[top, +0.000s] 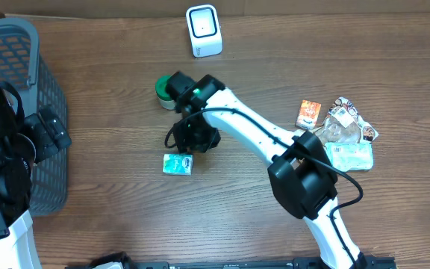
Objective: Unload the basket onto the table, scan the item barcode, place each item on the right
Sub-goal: 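Grasp and regrip the small green packet with the right gripper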
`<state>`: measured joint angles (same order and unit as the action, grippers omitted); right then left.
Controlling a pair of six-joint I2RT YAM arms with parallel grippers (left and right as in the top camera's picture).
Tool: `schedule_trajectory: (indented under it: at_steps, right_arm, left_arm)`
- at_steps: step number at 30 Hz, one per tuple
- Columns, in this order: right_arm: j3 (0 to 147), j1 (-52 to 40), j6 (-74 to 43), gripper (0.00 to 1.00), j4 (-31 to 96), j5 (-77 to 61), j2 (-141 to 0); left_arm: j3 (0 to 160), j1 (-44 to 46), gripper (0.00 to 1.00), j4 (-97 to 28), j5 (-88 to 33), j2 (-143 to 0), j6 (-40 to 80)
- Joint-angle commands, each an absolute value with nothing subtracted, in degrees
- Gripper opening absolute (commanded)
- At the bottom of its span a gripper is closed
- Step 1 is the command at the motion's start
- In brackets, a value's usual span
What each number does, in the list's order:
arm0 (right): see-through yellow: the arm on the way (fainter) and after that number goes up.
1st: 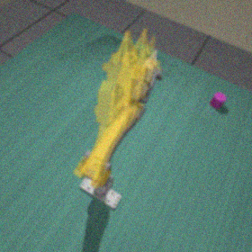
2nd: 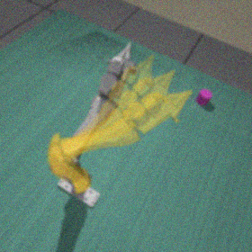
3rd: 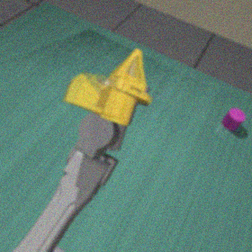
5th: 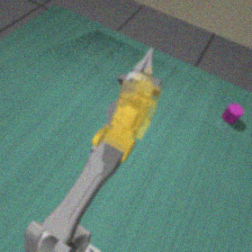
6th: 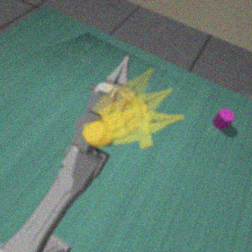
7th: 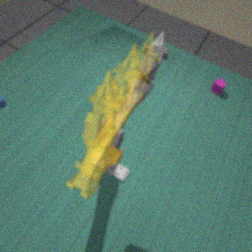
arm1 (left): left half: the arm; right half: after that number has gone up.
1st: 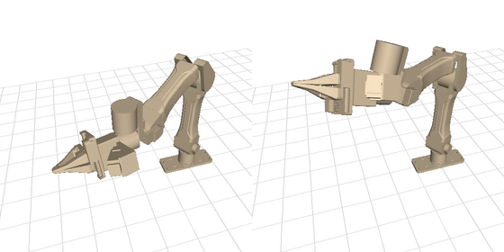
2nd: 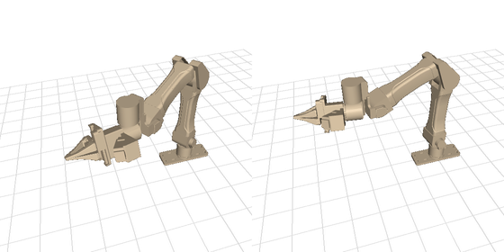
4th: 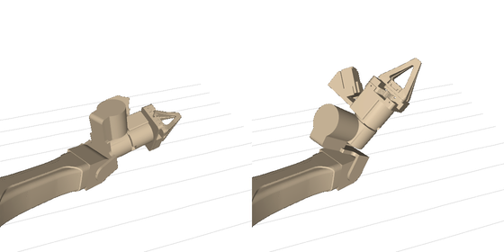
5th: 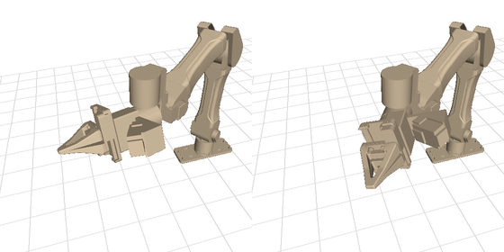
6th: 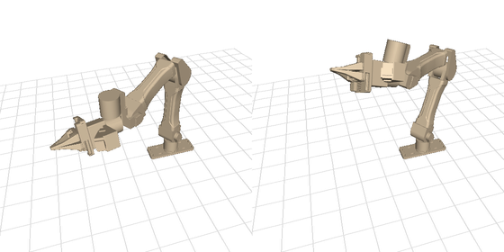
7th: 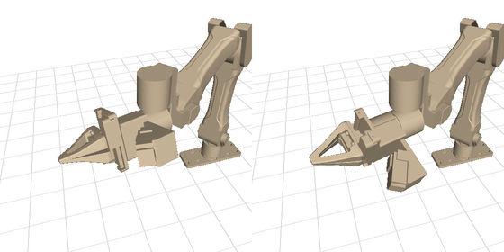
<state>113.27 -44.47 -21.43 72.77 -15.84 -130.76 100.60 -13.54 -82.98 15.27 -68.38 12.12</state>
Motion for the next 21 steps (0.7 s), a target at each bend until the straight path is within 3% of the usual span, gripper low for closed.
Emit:
schedule_trajectory:
  at_steps: [1, 2, 4, 11, 21]
  right_arm:
    - [113.40, -49.28, -20.95, 0.23, 72.34, -18.55, -128.75]
    - [112.99, -50.61, -21.15, 0.13, 72.07, -18.52, -128.75]
    - [111.94, -52.53, -22.41, 0.06, 70.89, -17.87, -128.77]
    - [106.48, -55.55, -28.73, 0.04, 66.46, -12.86, -128.99]
    - [104.20, -50.61, -30.44, 0.04, 66.94, -1.69, -129.01]
  left_arm:
    - [101.73, -13.85, 1.00, -82.91, 15.84, -67.88, 13.32]
    - [101.73, -13.85, 1.00, -82.94, 15.84, -67.88, 13.32]
    - [101.73, -13.87, 1.00, -82.91, 15.84, -67.88, 13.32]
    - [101.71, -13.85, 1.00, -82.94, 15.84, -67.88, 13.32]
    - [101.73, -13.85, 1.00, -82.94, 15.84, -67.88, 13.32]
